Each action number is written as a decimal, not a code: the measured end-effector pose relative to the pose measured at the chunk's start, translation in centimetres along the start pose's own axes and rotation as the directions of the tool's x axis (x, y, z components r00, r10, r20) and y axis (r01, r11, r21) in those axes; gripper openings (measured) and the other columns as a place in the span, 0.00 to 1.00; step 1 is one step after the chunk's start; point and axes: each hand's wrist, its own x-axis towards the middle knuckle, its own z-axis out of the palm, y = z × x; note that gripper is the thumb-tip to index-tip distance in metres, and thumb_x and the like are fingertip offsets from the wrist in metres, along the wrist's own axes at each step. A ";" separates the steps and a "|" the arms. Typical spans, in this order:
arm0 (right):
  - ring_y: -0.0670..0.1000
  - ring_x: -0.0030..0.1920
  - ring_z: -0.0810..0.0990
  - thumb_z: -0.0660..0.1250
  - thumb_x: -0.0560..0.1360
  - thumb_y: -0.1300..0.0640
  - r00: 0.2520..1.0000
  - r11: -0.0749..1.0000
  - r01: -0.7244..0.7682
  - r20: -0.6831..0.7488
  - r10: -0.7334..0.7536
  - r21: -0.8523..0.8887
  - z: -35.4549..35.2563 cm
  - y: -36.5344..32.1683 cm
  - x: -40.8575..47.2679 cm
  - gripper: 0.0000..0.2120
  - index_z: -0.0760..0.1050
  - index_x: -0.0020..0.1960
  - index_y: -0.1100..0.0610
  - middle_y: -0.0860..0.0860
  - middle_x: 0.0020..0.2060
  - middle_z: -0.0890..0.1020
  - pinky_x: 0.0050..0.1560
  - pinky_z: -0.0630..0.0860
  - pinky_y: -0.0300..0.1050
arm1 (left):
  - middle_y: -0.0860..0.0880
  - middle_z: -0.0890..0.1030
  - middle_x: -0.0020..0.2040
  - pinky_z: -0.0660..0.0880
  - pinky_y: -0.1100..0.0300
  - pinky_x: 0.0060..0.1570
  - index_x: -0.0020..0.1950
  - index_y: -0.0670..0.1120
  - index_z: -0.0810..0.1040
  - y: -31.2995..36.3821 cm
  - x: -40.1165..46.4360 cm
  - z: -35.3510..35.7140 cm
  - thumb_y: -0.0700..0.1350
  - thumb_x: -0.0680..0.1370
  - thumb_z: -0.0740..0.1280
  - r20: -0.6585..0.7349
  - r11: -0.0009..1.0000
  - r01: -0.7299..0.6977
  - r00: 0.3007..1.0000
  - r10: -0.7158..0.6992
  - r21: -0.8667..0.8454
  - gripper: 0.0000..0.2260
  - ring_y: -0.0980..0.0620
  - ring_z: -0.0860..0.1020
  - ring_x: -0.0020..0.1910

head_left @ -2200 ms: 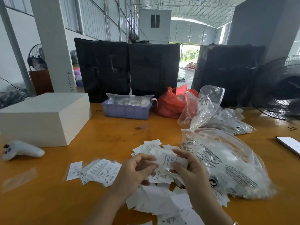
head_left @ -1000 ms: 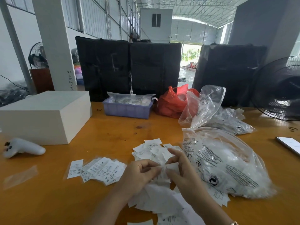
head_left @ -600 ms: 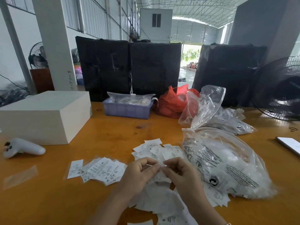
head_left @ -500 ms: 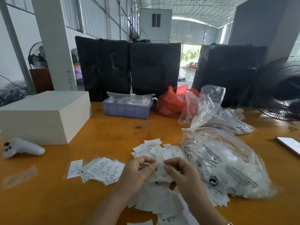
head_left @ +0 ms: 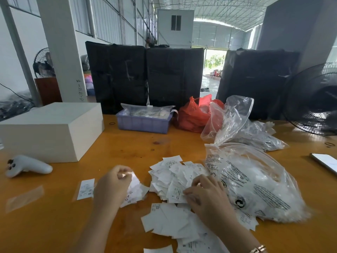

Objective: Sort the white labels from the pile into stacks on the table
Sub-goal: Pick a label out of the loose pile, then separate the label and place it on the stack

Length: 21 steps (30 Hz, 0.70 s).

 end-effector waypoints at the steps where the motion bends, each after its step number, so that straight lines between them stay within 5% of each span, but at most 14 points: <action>1: 0.47 0.51 0.72 0.70 0.72 0.46 0.999 0.998 0.040 0.004 -0.040 -0.054 0.1 -0.3 -0.1 0.08 0.82 0.51 0.44 0.41 0.46 0.74 0.50 0.63 0.41 | 0.55 0.81 0.45 0.72 0.61 0.31 0.49 0.58 0.77 -0.4 0.0 0.2 0.49 0.77 0.67 0.014 0.991 -0.001 1.000 -0.001 0.131 0.03 0.55 0.78 0.37; 4: 0.49 0.45 0.78 0.76 0.66 0.47 0.997 0.993 0.072 -0.013 -0.074 -0.094 -0.1 -0.8 -0.2 0.07 0.83 0.44 0.45 0.43 0.41 0.77 0.45 0.69 0.42 | 0.55 0.78 0.54 0.72 0.55 0.51 0.55 0.59 0.77 -1.0 0.0 1.0 0.54 0.77 0.66 0.029 0.901 -0.012 1.000 0.000 0.433 0.08 0.52 0.75 0.54; 6: 0.46 0.42 0.77 0.77 0.65 0.51 0.993 0.996 0.063 -0.095 -0.069 -0.063 -0.4 -0.7 -0.1 0.08 0.83 0.44 0.47 0.43 0.40 0.78 0.41 0.67 0.36 | 0.54 0.75 0.61 0.68 0.53 0.57 0.59 0.59 0.76 -0.8 -0.1 1.2 0.55 0.76 0.66 -0.006 0.875 -0.041 0.999 0.050 0.483 0.11 0.50 0.70 0.62; 9: 0.48 0.40 0.77 0.72 0.67 0.61 0.918 0.999 0.022 -0.396 -0.010 0.027 -2.1 0.4 0.4 0.06 0.82 0.44 0.56 0.47 0.38 0.80 0.42 0.70 0.38 | 0.51 0.78 0.57 0.69 0.56 0.51 0.56 0.53 0.80 0.4 -0.8 1.8 0.48 0.75 0.69 -0.070 0.907 -0.256 0.953 0.295 0.335 0.10 0.49 0.72 0.57; 12: 0.56 0.45 0.80 0.65 0.72 0.66 0.830 0.979 -0.167 -0.520 0.203 0.116 -4.3 2.8 0.9 0.08 0.80 0.49 0.62 0.55 0.44 0.82 0.47 0.76 0.50 | 0.53 0.80 0.47 0.69 0.61 0.45 0.48 0.50 0.83 2.2 -2.5 2.6 0.41 0.72 0.72 -0.007 0.802 -0.556 0.821 0.571 0.218 0.06 0.53 0.74 0.48; 17: 0.58 0.58 0.77 0.58 0.78 0.67 0.785 0.801 -0.595 -0.168 0.596 0.063 -4.8 6.4 0.6 0.19 0.72 0.66 0.56 0.56 0.64 0.77 0.56 0.76 0.56 | 0.65 0.74 0.44 0.65 0.71 0.47 0.49 0.57 0.81 3.2 -4.3 3.8 0.48 0.76 0.67 0.255 0.670 -0.742 0.653 0.714 0.025 0.06 0.65 0.68 0.48; 21: 0.57 0.54 0.78 0.56 0.78 0.66 0.780 0.773 -0.625 -0.066 0.622 -0.105 -4.1 7.1 0.5 0.20 0.69 0.68 0.53 0.56 0.56 0.80 0.51 0.76 0.48 | 0.67 0.73 0.45 0.64 0.72 0.50 0.52 0.58 0.80 3.2 -4.4 3.9 0.51 0.77 0.63 0.325 0.665 -0.747 0.621 0.714 -0.033 0.08 0.67 0.66 0.51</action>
